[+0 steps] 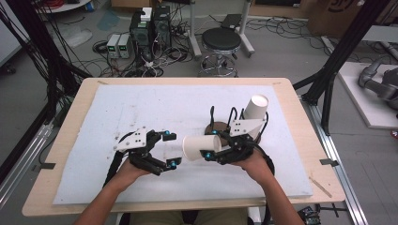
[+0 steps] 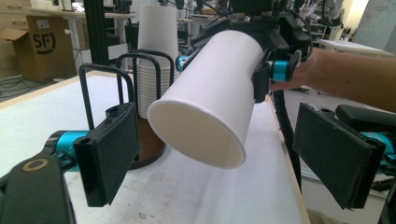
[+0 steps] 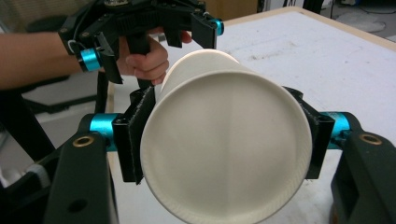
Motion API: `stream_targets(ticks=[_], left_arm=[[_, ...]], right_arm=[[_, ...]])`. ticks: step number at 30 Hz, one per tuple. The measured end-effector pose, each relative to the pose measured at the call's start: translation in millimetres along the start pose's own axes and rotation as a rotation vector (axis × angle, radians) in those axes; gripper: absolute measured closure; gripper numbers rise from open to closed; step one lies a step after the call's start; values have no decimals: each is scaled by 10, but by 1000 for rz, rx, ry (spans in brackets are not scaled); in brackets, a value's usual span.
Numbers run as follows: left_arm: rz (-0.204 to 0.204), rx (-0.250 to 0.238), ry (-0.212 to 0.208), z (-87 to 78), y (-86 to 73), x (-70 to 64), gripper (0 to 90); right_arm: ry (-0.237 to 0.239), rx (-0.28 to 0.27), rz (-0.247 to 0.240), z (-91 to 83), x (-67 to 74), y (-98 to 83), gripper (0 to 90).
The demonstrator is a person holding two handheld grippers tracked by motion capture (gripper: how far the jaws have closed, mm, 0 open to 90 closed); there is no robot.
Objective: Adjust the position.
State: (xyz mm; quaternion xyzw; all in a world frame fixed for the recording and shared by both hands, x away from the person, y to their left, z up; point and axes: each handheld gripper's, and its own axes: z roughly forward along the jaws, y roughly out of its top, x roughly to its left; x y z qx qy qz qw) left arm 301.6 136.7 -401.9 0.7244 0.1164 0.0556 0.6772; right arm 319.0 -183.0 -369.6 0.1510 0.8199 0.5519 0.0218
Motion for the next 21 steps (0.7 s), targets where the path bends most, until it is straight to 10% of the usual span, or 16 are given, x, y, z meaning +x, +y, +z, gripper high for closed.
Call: stream_targets(ticks=[21], left_arm=[[27,-26,-23,72,-11,-38,147]], right_arm=[[118,-94,92,93,40,-111,344]])
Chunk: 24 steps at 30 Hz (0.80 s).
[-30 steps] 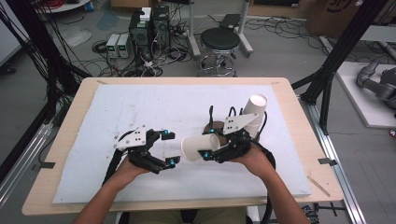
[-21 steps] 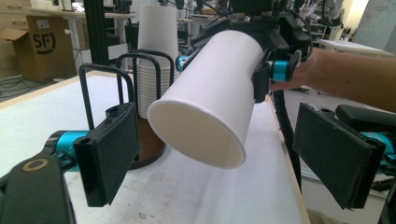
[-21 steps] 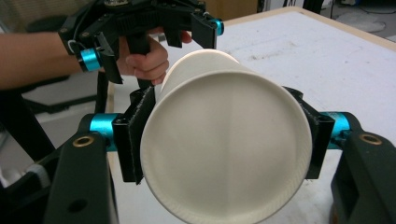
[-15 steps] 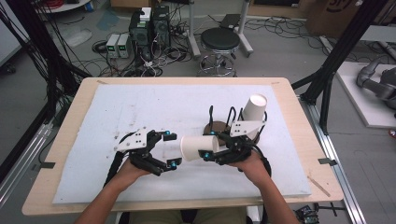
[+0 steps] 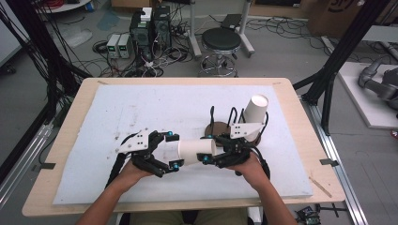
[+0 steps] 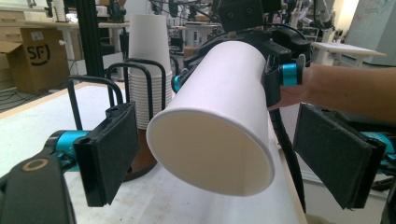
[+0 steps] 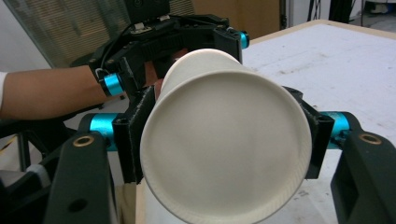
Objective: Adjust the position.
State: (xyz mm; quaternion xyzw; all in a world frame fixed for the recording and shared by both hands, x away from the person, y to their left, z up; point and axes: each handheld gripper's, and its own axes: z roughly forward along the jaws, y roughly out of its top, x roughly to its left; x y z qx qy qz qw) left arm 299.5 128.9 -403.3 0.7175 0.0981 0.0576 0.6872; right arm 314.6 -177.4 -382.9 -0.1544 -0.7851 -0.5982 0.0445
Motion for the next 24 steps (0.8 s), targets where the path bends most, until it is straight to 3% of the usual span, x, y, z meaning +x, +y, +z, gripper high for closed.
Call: stream_targets(ticks=[10,24], left_arm=[[8,8,-23,36,-5,-25,147],[9,31,-20,43,-23,-6,217]], right_arm=[[78,-57,31,65,-4,26,345],[81,-51,39,56,-15,23,346]])
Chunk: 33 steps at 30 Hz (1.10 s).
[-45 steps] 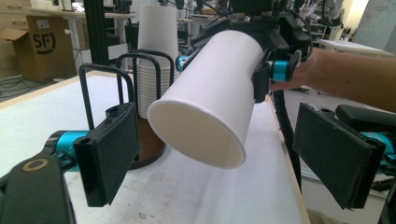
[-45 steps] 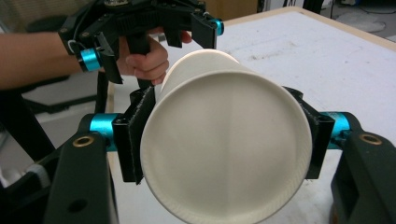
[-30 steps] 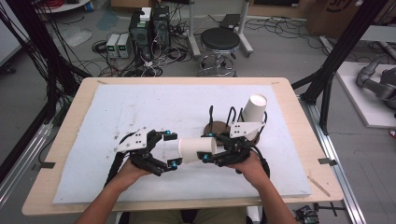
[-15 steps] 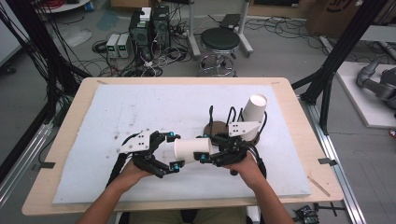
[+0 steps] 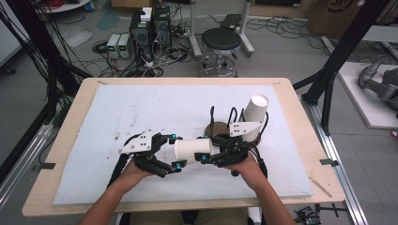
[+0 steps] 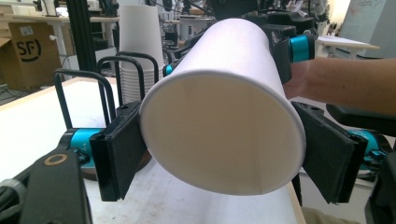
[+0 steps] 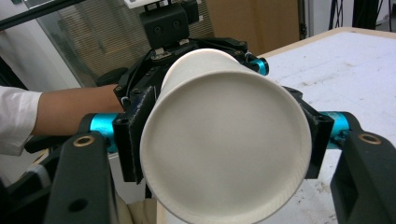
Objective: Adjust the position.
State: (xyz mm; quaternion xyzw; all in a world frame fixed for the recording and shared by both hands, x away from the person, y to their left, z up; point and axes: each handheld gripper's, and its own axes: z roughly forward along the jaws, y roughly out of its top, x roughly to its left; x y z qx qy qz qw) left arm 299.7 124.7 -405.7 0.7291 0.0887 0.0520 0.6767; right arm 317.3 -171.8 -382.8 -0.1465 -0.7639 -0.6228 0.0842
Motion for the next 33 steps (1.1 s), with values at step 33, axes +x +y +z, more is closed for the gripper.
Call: stream_targets(ticks=[33], left_arm=[[53,252,54,-19,184,43,255]], right_arm=[[-189,196,-146,-185,118,263,204]])
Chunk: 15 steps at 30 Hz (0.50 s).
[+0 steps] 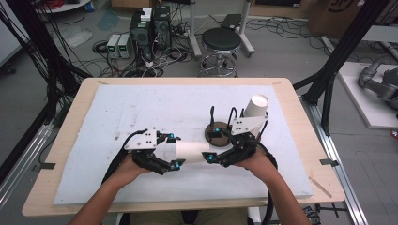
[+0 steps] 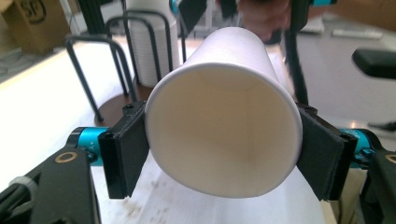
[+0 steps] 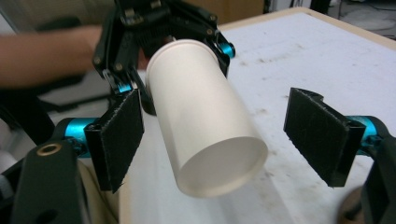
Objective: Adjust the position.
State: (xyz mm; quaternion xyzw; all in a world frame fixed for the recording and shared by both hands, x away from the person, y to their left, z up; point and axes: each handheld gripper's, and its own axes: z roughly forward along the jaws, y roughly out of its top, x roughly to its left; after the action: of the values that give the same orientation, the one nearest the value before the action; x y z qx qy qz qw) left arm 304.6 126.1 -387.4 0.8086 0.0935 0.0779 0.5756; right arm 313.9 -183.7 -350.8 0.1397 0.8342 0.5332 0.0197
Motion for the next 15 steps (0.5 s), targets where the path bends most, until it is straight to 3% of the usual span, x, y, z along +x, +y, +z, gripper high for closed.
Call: stream_targets(ticks=[1,2,3,6,7,8,12,15], left_arm=[[13,52,6,-16,50,17,255],[13,52,6,-16,50,17,255],[18,89,9,-24,101,31,256],[34,149,14,-33,177,55,256],[34,149,14,-33,177,55,256],[42,180,15,-34,221,63,257],[67,226,12,-26,279,70,257],[81,270,10,-9,336,79,257]], right_arm=[[-27,38,-49,9,13,46,204],[-27,38,-49,9,13,46,204],[-42,87,-97,25,33,92,204],[-72,168,-173,85,67,153,205],[-72,168,-173,85,67,153,205],[-79,216,-210,134,89,184,204],[-106,285,-270,228,112,223,205],[-105,310,-290,286,117,236,205]])
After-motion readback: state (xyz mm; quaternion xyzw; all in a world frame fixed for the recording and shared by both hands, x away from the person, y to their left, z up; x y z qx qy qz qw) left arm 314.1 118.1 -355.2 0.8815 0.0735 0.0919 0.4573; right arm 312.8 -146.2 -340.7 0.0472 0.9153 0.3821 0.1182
